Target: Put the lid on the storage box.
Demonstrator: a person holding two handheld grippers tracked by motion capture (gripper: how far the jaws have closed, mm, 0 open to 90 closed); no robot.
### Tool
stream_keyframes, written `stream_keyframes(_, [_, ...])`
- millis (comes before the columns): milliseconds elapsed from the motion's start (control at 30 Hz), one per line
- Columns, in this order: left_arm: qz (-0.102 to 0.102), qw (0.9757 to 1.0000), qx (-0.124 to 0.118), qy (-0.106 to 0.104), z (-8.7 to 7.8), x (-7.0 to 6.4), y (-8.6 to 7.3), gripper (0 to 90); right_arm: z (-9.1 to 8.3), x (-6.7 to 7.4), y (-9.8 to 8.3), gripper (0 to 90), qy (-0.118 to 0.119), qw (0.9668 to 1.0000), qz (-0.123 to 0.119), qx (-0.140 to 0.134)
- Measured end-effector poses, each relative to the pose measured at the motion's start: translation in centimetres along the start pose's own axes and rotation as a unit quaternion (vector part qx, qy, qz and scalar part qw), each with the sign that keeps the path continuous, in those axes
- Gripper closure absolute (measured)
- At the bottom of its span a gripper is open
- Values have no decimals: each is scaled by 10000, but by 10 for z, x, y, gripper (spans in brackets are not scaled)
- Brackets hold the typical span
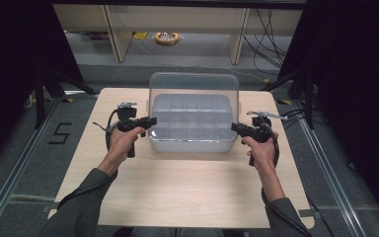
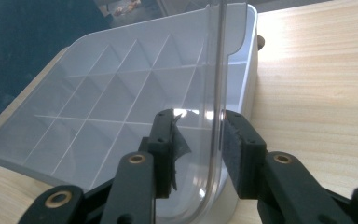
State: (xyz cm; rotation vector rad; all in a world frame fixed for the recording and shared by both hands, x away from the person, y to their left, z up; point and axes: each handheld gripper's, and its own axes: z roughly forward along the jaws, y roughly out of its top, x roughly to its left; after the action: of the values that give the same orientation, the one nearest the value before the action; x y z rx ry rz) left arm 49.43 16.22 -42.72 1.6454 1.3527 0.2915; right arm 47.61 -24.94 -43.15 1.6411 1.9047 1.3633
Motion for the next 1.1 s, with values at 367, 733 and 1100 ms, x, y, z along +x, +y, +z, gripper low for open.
stream_keyframes(367, [-68,10000,7,-2,4,5,-4,599,7,-1,-1,651,-57,10000,44,61])
stream_keyframes(733, [-15,9999,66,142,10,7,-7,576,12,-1,-3,627,-42,9998,167,87])
stream_keyframes(1100, [605,9962,157,609,14,4,-12,652,13,1,-4,597,78,9985,530,146])
